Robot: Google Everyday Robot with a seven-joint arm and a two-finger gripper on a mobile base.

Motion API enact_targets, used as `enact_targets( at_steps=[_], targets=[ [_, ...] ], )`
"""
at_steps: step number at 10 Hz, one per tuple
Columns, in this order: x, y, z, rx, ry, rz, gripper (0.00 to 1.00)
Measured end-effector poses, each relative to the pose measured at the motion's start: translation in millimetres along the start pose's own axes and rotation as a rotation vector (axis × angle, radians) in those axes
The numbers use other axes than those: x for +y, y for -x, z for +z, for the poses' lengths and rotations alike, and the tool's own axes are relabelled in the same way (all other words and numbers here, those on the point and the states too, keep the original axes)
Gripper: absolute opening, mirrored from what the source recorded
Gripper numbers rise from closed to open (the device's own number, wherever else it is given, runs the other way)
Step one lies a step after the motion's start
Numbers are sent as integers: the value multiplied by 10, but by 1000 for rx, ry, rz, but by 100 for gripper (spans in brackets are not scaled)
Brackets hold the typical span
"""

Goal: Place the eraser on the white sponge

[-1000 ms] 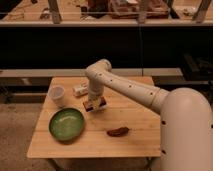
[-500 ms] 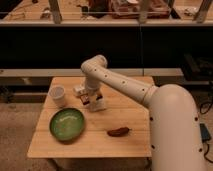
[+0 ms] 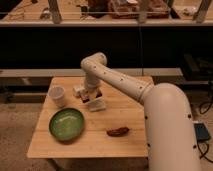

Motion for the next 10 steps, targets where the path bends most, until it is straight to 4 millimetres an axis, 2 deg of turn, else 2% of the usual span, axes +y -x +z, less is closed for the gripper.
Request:
enact_targets(
  at_steps=[1, 4, 7, 8, 10],
  targets=[
    [-57, 22, -6, -6, -7, 15, 12],
    [-141, 191, -22, -24, -18, 49, 42],
    [-126, 219, -40, -20, -9, 56, 72],
    [-121, 212, -41, -12, 1, 55, 78],
    [-122, 229, -59, 4, 20, 56, 80]
  ],
)
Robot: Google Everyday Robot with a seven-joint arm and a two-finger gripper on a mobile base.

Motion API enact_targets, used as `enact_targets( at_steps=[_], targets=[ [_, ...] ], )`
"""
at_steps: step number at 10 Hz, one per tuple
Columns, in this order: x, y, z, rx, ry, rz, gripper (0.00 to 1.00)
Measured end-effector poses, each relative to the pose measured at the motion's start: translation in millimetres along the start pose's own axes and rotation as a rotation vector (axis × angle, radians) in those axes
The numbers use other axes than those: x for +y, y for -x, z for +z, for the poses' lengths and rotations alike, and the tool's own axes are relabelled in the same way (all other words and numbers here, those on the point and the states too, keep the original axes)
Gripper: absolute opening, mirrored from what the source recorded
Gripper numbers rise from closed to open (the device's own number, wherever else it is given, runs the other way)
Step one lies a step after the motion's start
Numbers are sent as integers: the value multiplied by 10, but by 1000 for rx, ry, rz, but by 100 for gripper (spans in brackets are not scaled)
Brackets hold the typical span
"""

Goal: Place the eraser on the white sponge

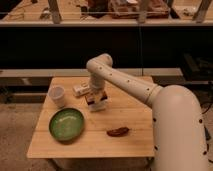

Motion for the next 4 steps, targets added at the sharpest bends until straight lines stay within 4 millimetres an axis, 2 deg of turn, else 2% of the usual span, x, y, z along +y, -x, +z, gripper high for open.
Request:
enact_targets(
  at_steps=[4],
  targets=[
    [9, -23, -42, 24, 31, -2, 80]
  ],
)
